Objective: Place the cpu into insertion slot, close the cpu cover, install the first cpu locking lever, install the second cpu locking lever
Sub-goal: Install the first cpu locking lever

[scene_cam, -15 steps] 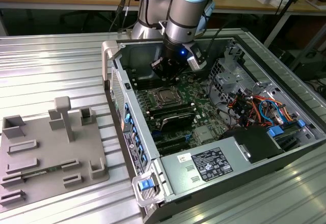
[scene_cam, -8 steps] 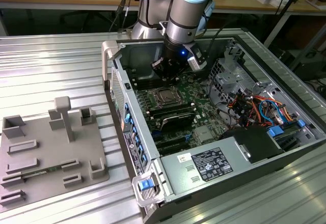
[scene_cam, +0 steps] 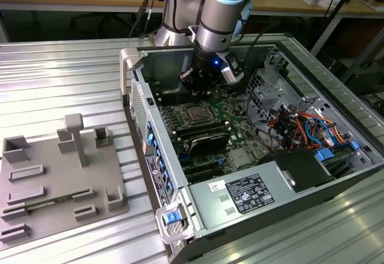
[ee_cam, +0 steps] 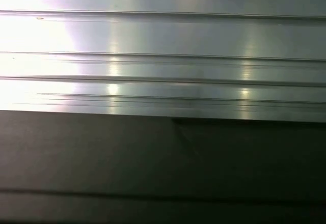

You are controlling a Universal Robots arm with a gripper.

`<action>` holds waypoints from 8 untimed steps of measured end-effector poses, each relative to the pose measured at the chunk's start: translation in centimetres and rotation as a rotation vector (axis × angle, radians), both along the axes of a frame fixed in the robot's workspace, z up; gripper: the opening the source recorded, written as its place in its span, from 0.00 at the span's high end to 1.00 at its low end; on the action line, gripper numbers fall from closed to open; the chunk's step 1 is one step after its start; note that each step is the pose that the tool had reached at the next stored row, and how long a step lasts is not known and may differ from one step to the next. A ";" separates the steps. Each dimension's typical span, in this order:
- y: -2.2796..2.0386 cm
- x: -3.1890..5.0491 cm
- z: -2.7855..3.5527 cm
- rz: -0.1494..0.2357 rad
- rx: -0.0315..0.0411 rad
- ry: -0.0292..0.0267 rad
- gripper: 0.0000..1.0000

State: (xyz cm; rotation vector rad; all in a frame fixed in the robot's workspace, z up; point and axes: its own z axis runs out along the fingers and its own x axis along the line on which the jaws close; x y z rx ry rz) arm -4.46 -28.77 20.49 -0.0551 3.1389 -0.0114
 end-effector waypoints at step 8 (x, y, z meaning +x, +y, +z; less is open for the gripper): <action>0.14 0.08 -0.03 0.000 -0.0005 0.0003 0.89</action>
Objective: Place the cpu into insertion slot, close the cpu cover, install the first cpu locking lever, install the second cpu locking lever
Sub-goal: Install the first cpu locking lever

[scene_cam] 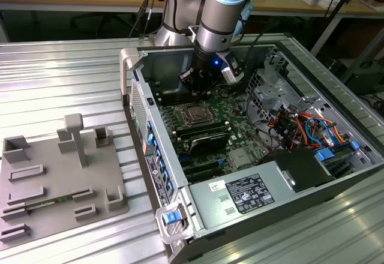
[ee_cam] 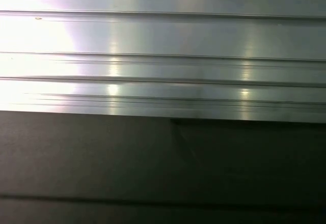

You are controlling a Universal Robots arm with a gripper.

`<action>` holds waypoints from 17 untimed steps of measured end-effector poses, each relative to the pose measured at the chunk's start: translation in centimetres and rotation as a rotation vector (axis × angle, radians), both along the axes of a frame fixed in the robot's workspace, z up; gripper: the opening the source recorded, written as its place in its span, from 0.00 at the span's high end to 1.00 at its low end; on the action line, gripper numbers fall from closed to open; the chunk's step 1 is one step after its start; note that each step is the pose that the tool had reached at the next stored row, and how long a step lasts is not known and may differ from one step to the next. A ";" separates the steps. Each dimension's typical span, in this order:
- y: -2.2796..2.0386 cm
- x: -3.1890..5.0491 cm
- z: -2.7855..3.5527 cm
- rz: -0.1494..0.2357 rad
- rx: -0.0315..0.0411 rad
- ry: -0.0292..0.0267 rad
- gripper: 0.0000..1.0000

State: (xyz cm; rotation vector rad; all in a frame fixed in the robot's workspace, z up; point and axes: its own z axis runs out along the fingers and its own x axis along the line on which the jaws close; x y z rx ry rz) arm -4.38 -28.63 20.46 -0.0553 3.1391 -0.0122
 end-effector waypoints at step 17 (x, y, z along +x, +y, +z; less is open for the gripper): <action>0.11 0.12 0.04 0.000 -0.0063 0.0004 0.89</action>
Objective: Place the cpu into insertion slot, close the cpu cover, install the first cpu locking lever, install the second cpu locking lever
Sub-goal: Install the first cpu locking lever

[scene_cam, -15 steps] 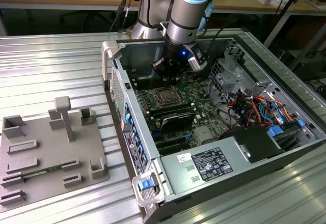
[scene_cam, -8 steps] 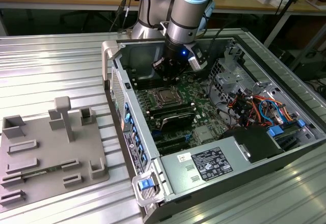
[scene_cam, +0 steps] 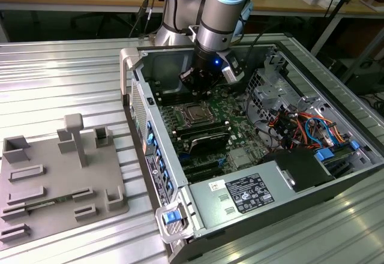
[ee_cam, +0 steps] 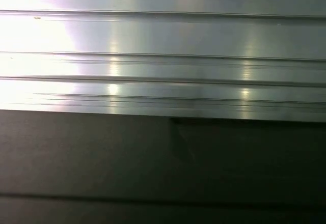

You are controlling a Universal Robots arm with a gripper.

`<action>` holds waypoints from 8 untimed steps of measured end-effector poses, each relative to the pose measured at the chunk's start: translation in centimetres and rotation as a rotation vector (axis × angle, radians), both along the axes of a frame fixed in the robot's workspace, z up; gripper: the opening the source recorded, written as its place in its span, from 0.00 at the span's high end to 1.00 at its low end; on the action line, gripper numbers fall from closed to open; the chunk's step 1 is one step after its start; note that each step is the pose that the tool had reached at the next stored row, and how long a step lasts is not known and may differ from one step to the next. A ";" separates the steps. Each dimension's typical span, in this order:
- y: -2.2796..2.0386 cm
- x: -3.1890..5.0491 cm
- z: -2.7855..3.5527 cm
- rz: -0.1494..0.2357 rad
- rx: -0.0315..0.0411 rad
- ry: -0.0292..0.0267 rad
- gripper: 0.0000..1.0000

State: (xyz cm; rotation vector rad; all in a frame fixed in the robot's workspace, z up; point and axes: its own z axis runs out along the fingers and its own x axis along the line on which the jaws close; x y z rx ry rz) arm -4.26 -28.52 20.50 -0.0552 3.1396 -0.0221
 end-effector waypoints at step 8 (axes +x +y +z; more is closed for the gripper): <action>0.02 0.01 0.12 0.000 -0.0007 -0.0008 0.89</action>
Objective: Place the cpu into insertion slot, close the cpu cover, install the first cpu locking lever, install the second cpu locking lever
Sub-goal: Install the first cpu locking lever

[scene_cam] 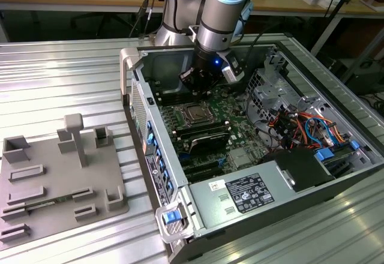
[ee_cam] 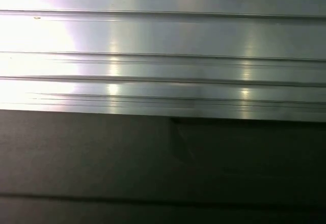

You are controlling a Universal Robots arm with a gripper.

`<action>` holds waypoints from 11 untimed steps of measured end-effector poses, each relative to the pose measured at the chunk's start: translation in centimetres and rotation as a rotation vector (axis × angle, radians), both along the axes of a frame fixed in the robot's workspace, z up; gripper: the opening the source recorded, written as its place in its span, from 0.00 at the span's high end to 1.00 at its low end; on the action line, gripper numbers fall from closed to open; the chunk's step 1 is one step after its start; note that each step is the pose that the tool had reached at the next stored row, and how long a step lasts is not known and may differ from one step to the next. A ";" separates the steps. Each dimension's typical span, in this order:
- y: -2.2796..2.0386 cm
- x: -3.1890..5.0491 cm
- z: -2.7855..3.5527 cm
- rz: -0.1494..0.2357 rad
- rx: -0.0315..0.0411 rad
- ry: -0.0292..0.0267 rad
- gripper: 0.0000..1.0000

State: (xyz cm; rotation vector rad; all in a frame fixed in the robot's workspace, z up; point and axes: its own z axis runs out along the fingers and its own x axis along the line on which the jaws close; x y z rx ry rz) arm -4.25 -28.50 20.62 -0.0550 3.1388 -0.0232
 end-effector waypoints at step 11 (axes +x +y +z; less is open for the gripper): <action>-0.02 0.01 0.12 0.000 0.0000 0.0000 0.89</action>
